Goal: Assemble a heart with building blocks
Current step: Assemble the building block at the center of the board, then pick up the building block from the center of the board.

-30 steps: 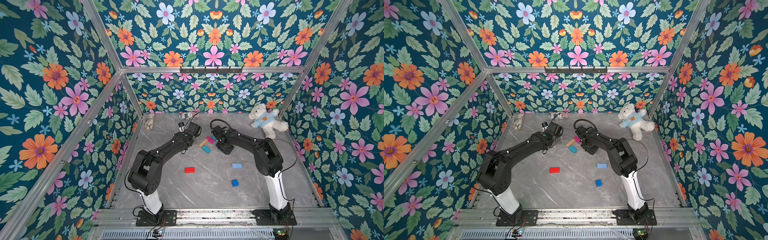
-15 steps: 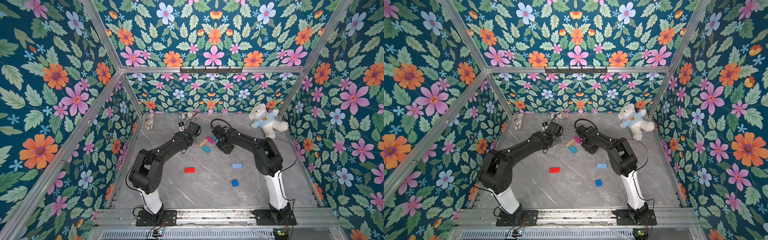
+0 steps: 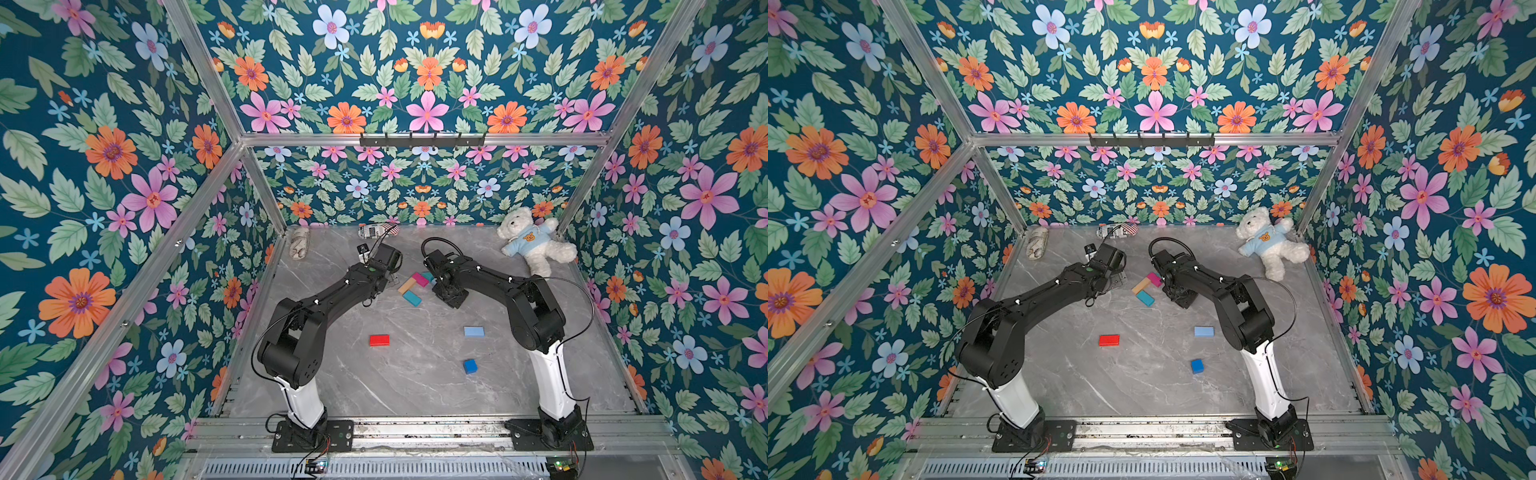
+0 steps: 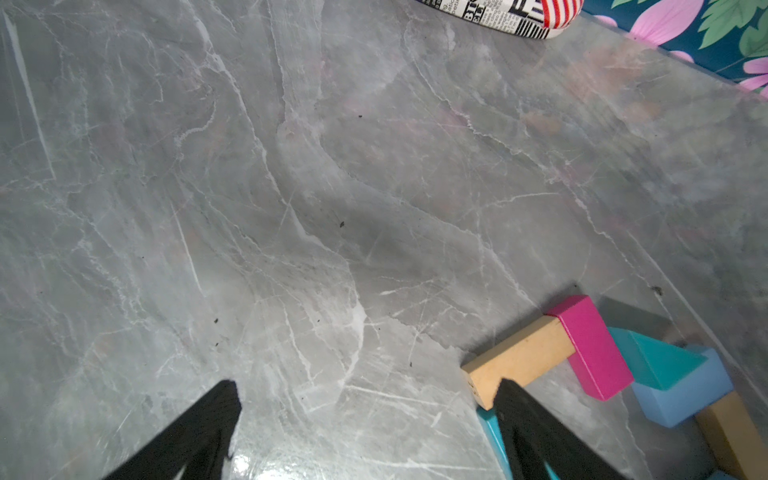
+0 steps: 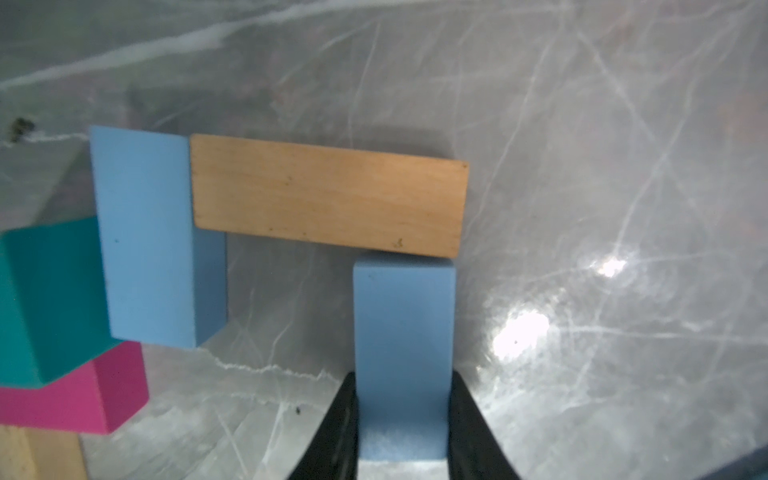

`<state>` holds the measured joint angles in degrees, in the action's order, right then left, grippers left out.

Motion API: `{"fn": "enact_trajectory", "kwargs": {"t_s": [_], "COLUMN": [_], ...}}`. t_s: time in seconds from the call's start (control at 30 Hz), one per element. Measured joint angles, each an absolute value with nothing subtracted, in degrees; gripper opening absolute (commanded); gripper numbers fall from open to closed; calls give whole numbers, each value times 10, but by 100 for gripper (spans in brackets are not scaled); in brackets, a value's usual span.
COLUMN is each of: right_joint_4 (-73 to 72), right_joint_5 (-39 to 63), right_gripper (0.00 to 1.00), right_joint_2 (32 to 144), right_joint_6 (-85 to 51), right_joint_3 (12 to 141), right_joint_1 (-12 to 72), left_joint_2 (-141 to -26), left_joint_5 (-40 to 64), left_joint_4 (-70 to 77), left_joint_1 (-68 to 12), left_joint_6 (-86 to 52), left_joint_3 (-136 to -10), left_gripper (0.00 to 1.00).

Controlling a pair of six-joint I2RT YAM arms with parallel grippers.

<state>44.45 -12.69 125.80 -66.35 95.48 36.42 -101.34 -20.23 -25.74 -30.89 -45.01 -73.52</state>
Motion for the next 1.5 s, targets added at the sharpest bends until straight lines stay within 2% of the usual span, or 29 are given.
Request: {"fn": "enact_trajectory", "kwargs": {"t_s": [0.13, 0.23, 0.53, 0.73, 0.87, 0.97, 1.1, 1.17, 1.2, 1.3, 1.4, 1.5], "right_joint_4": [433, 416, 375, 376, 407, 421, 408, 359, 321, 266, 280, 314], "right_joint_5": [-121, -115, -109, -107, -105, -114, -130, -108, -84, -3, 57, 46], "right_gripper": [45, 61, 72, 99, 99, 99, 98, 96, 91, 90, 88, 83], "right_joint_2": [1252, 1245, 1225, 1204, 1177, 1114, 970, 882, 841, 765, 730, 725], "right_joint_6": [-668, -669, -667, -658, -648, -641, -597, -542, -494, -276, -21, 186], "right_joint_3": [943, 931, 897, 879, 862, 832, 757, 694, 658, 592, 587, 568], "right_joint_1": [362, 360, 358, 366, 377, 377, 362, 320, 288, 225, 223, 218], "left_joint_2": [-1010, -1005, -990, -976, -965, -958, -953, -947, -944, -941, -941, -934], "left_joint_5": [-202, -202, -203, -203, -205, -206, -187, -157, -137, -85, -44, -27], "left_joint_4": [-257, -256, -253, -254, -256, -273, -310, -319, -322, -333, -331, -326], "left_joint_1": [-308, -308, -305, -305, -305, -306, -312, -317, -321, -337, -359, -371], "left_joint_6": [-449, -449, -449, -449, -454, -473, -538, -594, -625, -713, -787, -844], "left_joint_3": [-731, -726, -712, -700, -699, -707, -709, -683, -664, -615, -587, -562], "left_gripper": [100, 99, 99, 99, 100, 99, 100, 100, 99, 99, 96, 90]}}
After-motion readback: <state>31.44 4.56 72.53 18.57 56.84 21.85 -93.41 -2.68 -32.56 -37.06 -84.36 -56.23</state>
